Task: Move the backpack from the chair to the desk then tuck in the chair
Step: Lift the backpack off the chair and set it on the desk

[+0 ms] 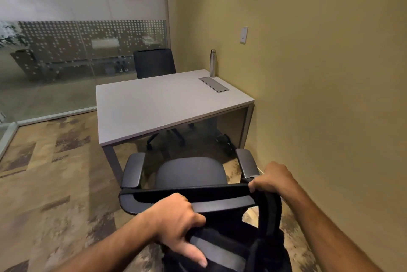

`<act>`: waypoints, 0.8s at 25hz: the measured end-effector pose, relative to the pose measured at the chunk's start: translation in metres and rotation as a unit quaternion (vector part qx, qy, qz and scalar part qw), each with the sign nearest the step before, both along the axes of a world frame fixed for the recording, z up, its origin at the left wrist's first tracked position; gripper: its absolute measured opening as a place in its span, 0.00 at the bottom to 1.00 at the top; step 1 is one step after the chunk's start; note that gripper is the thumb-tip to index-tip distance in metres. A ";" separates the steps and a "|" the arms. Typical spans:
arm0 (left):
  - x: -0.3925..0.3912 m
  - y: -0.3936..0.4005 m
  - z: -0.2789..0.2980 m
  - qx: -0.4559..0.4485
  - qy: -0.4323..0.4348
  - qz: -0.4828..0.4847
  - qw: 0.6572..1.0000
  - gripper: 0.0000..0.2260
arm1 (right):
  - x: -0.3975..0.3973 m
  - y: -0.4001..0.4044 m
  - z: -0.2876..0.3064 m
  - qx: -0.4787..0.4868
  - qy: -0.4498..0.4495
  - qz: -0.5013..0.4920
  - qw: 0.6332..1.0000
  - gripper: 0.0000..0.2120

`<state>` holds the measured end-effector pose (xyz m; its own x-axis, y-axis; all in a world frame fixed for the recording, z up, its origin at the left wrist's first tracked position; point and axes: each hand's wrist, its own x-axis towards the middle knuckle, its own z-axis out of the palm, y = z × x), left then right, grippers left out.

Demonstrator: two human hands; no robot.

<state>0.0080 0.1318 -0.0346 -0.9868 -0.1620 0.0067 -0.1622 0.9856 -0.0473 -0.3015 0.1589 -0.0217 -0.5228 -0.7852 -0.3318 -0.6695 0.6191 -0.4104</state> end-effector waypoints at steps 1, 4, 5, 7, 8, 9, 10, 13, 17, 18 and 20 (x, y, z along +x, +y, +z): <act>-0.014 0.003 0.003 0.004 -0.006 -0.016 1.000 0.32 | -0.007 0.005 -0.005 -0.022 -0.074 -0.025 0.997 0.20; -0.049 0.021 0.006 0.015 -0.037 -0.062 0.997 0.29 | -0.023 0.027 -0.022 -0.053 -0.298 -0.094 0.948 0.09; -0.059 0.028 0.004 0.023 -0.046 -0.075 0.996 0.28 | -0.031 0.035 -0.028 -0.047 -0.338 -0.110 0.933 0.07; -0.077 0.040 -0.001 0.028 -0.051 -0.090 0.994 0.26 | -0.047 0.051 -0.038 -0.024 -0.388 -0.147 0.910 0.16; -0.086 0.045 -0.004 0.031 -0.050 -0.099 0.993 0.25 | -0.053 0.059 -0.042 -0.006 -0.407 -0.164 0.898 0.22; -0.095 0.050 -0.008 0.037 -0.051 -0.109 0.992 0.22 | -0.058 0.066 -0.046 0.009 -0.418 -0.172 0.892 0.26; -0.104 0.056 -0.014 0.051 -0.056 -0.119 0.990 0.18 | -0.061 0.072 -0.048 0.013 -0.416 -0.177 0.892 0.27; -0.126 0.067 -0.030 0.082 -0.039 -0.126 0.988 0.06 | -0.064 0.075 -0.042 0.004 -0.364 -0.172 0.915 0.19; -0.156 0.069 -0.041 0.091 -0.004 -0.124 0.988 0.06 | -0.065 0.066 -0.010 -0.034 -0.308 -0.098 0.946 0.03; -0.166 0.068 -0.038 0.102 0.005 -0.131 0.986 0.07 | -0.067 0.063 -0.002 -0.040 -0.291 -0.075 0.953 0.09; -0.186 0.067 -0.027 0.141 0.039 -0.143 0.979 0.12 | -0.069 0.059 0.015 -0.045 -0.213 -0.023 0.976 0.20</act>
